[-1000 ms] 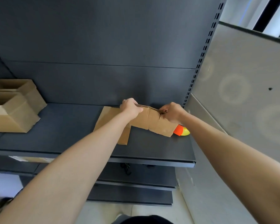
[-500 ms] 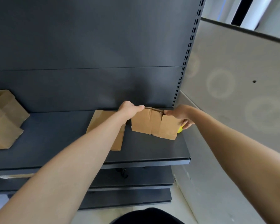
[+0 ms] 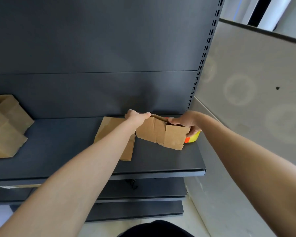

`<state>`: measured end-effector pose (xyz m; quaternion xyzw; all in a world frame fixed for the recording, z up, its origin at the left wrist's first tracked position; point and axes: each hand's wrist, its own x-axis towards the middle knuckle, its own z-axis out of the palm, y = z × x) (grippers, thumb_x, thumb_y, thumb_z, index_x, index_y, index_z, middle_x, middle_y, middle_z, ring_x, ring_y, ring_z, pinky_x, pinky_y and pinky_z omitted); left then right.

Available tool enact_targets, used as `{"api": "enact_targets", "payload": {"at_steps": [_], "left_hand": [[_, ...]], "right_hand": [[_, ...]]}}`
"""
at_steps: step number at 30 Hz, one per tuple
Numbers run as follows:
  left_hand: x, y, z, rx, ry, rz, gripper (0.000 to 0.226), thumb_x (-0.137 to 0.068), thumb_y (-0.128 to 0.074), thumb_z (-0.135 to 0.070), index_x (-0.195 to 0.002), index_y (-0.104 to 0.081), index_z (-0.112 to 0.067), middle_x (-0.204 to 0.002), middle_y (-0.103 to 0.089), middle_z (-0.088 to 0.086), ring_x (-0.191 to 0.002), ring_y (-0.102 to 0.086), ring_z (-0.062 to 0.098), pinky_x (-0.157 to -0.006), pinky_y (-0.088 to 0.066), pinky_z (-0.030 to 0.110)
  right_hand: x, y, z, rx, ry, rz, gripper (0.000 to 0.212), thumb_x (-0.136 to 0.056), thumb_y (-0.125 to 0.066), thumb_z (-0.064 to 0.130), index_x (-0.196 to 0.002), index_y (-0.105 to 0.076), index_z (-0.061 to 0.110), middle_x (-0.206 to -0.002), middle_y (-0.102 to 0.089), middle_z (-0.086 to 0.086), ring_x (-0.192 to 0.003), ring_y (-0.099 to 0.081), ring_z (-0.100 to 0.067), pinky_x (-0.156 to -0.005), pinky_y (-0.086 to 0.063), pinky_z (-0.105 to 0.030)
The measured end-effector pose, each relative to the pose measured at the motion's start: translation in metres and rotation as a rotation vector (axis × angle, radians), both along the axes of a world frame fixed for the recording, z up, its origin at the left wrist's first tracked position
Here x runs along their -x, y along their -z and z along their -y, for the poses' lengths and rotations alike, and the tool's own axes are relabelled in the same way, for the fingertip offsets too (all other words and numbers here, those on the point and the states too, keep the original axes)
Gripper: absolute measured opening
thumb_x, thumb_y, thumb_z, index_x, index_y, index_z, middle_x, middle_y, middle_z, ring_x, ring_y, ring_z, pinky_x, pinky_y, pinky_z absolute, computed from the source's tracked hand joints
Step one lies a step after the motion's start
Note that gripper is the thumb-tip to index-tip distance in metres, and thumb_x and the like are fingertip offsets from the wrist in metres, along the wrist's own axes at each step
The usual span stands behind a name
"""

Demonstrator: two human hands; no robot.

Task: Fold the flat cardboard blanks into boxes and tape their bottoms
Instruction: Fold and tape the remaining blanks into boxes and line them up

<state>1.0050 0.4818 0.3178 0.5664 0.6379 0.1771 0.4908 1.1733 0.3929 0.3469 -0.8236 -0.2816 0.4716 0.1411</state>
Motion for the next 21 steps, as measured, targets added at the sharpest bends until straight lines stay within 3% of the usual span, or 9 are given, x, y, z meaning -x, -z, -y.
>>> {"api": "enact_targets", "payload": {"at_steps": [3,6,11,15,19,21], "left_hand": [[0.006,0.003,-0.003,0.008,-0.005,0.017,0.084,-0.083,-0.069,-0.040,-0.146,-0.024,-0.010,-0.148,-0.033,0.010,-0.130,-0.041,0.033,-0.100,-0.043,0.041],[0.009,0.003,-0.005,0.017,0.027,0.027,0.079,-0.085,-0.068,-0.035,-0.147,-0.024,-0.011,-0.148,-0.033,0.010,-0.130,-0.041,0.032,-0.099,-0.043,0.040],[0.011,0.002,-0.002,0.054,0.107,0.054,0.070,-0.089,-0.064,-0.020,-0.146,-0.025,-0.013,-0.146,-0.036,0.010,-0.130,-0.041,0.029,-0.098,-0.043,0.038],[0.014,0.004,0.005,0.126,0.199,0.141,0.074,-0.087,-0.064,-0.010,-0.149,-0.022,-0.014,-0.151,-0.031,0.008,-0.135,-0.035,0.028,-0.105,-0.038,0.043],[0.023,0.001,0.004,0.138,0.260,0.110,0.076,-0.086,-0.066,-0.017,-0.149,-0.023,-0.016,-0.152,-0.030,0.006,-0.136,-0.034,0.028,-0.107,-0.036,0.045],[0.027,0.001,0.002,0.136,0.274,0.078,0.079,-0.086,-0.067,-0.020,-0.150,-0.020,-0.016,-0.154,-0.028,0.006,-0.137,-0.033,0.028,-0.108,-0.035,0.046]], "right_hand": [[0.002,0.001,-0.003,0.023,-0.003,-0.006,0.070,-0.079,-0.065,0.057,-0.126,-0.049,0.008,-0.129,-0.053,-0.011,-0.110,-0.058,-0.030,-0.089,-0.055,-0.041],[0.006,0.001,-0.006,-0.007,0.021,0.027,0.073,-0.082,-0.060,0.059,-0.131,-0.045,0.008,-0.137,-0.048,-0.012,-0.108,-0.060,-0.031,-0.089,-0.055,-0.039],[0.022,0.001,-0.018,-0.113,0.050,0.170,0.077,-0.088,-0.048,0.062,-0.140,-0.037,0.007,-0.144,-0.042,-0.015,-0.086,-0.060,-0.033,-0.085,-0.057,-0.042],[0.034,0.005,-0.023,-0.124,0.106,0.111,0.073,-0.091,-0.042,0.062,-0.140,-0.038,0.007,-0.143,-0.041,-0.016,-0.087,-0.056,-0.034,-0.078,-0.059,-0.041],[0.037,0.009,-0.023,-0.110,0.150,0.052,0.078,-0.089,-0.044,0.065,-0.139,-0.038,0.005,-0.141,-0.043,-0.019,-0.087,-0.058,-0.035,-0.080,-0.058,-0.042],[0.038,0.009,-0.023,-0.112,0.146,0.015,0.079,-0.088,-0.047,0.065,-0.140,-0.037,0.006,-0.140,-0.043,-0.020,-0.097,-0.061,-0.038,-0.081,-0.058,-0.044]]}}
